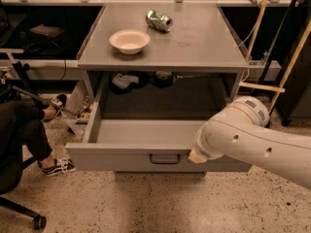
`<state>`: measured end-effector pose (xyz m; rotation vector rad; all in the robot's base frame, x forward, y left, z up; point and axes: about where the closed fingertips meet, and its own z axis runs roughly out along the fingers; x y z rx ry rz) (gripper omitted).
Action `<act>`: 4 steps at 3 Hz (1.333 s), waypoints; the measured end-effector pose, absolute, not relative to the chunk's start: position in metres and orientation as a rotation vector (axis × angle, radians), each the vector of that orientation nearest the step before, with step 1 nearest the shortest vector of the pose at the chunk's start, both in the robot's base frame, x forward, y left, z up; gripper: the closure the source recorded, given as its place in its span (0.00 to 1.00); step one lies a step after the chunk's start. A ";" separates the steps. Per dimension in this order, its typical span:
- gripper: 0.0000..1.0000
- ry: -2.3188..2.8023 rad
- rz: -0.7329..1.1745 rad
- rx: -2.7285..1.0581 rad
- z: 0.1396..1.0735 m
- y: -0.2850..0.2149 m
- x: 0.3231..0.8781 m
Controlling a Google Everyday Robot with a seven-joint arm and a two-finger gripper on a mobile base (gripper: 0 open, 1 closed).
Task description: Open top drawer
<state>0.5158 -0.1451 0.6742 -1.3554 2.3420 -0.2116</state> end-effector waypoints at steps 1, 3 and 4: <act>0.16 2.342 -0.212 -1.355 0.674 -0.145 0.516; 0.00 2.342 -0.212 -1.355 0.674 -0.145 0.516; 0.00 2.371 -0.257 -1.292 0.695 -0.162 0.502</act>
Offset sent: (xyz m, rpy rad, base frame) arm 0.0000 0.0000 0.0000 0.0000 0.0000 0.0000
